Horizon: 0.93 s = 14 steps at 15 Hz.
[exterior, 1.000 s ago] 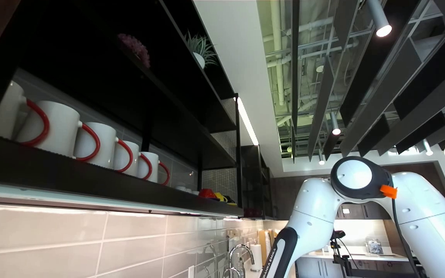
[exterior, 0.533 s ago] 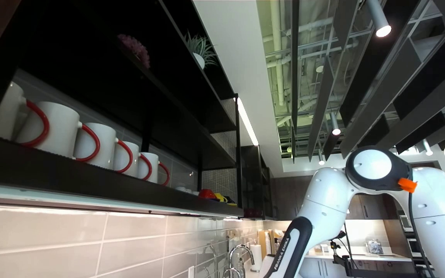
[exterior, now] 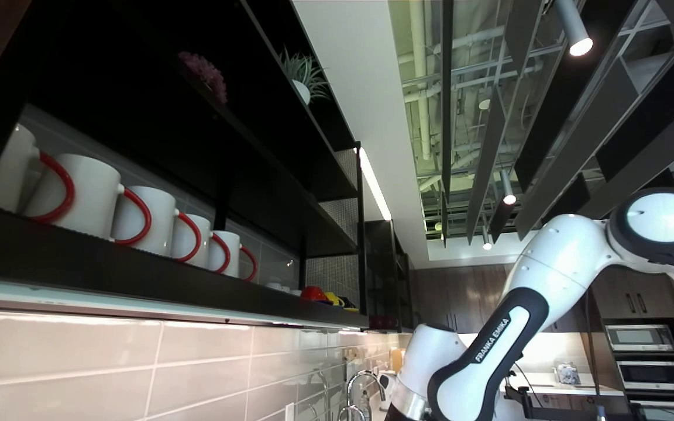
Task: Put the paper cups in the cabinet
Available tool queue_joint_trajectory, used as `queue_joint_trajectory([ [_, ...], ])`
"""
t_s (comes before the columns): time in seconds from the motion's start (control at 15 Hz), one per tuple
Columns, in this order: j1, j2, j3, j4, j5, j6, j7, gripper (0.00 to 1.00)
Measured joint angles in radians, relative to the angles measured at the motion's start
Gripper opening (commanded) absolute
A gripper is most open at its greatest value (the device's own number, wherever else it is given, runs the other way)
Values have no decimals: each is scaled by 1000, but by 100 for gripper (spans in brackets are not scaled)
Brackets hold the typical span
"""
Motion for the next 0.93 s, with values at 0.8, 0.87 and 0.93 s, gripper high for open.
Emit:
queue_joint_trajectory([
  [0.8,7,-75,-5,-13,-6,-37,10,2],
  [0.87,7,-87,-9,0,-14,-36,10,2],
  [0.93,7,-108,-11,16,-26,-36,10,2],
])
